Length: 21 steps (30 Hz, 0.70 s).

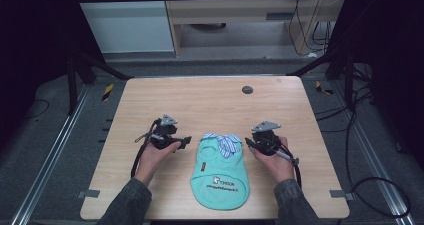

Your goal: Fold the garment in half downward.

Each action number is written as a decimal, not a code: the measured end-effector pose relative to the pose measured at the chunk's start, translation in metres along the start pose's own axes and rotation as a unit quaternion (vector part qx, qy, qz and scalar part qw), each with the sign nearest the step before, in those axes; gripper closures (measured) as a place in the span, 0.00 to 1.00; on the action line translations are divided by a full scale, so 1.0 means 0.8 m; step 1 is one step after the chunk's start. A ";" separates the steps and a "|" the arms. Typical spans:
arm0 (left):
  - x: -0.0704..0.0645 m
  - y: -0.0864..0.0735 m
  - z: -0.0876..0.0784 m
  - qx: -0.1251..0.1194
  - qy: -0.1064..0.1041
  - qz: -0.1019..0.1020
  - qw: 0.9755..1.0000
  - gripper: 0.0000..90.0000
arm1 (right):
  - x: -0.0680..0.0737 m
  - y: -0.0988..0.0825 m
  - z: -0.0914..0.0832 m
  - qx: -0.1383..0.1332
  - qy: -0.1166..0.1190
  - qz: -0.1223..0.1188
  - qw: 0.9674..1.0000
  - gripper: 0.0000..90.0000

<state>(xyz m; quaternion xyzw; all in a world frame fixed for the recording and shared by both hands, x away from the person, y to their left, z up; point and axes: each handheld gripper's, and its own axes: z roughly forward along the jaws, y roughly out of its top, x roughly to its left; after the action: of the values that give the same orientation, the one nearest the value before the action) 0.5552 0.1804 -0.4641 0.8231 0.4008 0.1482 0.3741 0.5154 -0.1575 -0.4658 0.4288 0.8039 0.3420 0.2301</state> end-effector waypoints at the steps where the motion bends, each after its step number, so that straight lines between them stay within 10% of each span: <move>1: -0.002 0.007 0.004 0.001 -0.005 0.000 1.000 0.35 | -0.001 0.005 0.002 0.000 0.006 -0.002 1.000 0.77; 11: -0.017 0.055 0.043 0.036 -0.026 0.035 0.998 0.52 | -0.012 0.032 0.037 0.020 0.055 0.009 0.998 0.90; 21: -0.028 0.057 0.069 0.064 -0.040 0.033 0.997 0.51 | -0.006 0.037 0.067 0.041 0.074 0.022 0.996 0.80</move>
<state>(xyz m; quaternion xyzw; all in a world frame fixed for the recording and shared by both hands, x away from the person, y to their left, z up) 0.5963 0.1174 -0.4664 0.8635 0.3667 0.1011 0.3313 0.5694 -0.1311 -0.4786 0.4286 0.8226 0.3446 0.1445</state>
